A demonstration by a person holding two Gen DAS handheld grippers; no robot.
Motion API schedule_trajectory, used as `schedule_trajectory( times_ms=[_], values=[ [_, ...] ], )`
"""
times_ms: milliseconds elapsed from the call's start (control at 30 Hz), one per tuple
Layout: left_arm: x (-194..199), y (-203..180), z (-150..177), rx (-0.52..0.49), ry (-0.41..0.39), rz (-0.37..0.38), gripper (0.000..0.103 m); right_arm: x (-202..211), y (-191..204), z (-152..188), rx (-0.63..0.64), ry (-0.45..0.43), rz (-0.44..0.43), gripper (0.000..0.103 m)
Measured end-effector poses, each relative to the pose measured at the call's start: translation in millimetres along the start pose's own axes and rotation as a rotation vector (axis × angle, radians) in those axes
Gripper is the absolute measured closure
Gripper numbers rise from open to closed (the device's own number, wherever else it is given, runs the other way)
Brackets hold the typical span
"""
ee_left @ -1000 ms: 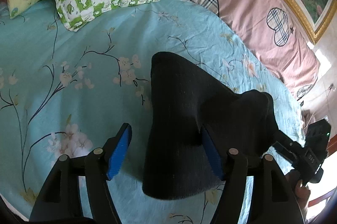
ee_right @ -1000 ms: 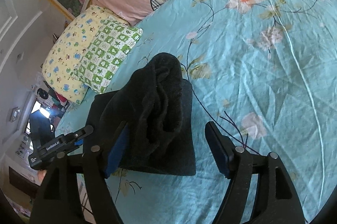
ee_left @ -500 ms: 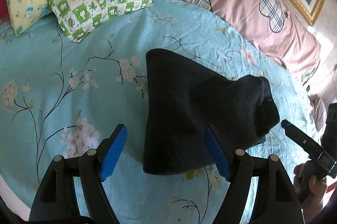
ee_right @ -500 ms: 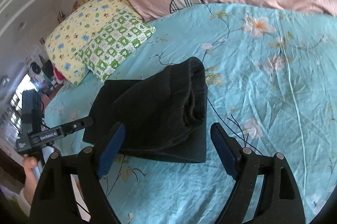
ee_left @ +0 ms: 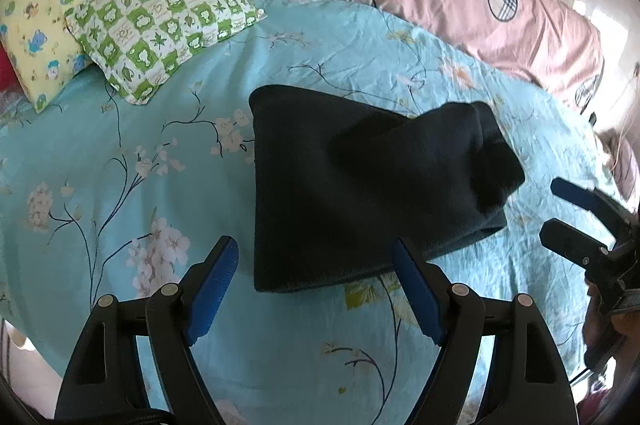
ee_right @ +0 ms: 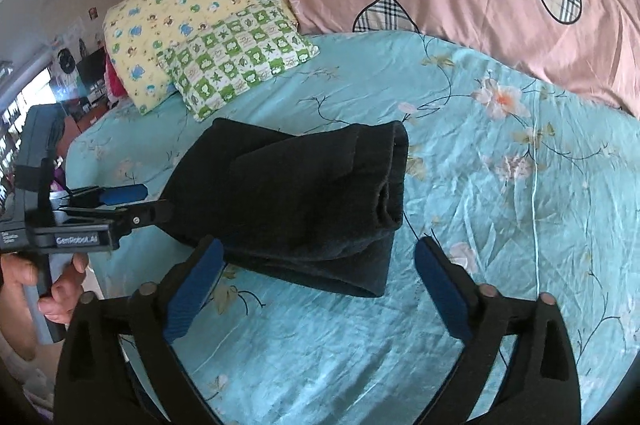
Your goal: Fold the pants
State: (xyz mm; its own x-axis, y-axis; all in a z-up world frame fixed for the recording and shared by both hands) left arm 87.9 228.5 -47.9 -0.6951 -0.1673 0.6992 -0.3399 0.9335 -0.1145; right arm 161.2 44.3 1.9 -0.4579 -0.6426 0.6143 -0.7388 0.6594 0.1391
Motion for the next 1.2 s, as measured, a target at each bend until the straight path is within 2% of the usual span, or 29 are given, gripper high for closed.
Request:
schedule_trajectory(
  times_ms=[167, 500, 1200],
  values=[
    [4, -1, 4, -0.026, -0.004, -0.031, 0.023, 1, 7, 3, 0.049, 0.011, -0.004, 0.000],
    [7, -3, 7, -0.038, -0.007, -0.075, 0.022, 2, 13, 4, 0.066, 0.012, -0.024, 0.000],
    [0, 1, 12, -0.042, -0.010, -0.109, 0.021, -19, 22, 16, 0.078, 0.030, -0.071, 0.000]
  ],
)
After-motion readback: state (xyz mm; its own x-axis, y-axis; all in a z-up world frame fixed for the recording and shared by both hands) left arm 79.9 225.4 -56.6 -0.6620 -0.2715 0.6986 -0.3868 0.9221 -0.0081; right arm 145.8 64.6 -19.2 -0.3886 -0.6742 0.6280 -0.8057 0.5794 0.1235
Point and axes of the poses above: each gripper's, at about its wrist camera, not at the fingertips, and x roughly against the way its jaws point, y to its left, z to its underside, the point moved 10 cm from there along -x, roughly the way its jaws point, and after that the axes turned 6 degrees about -y, right-handed, at the moved point
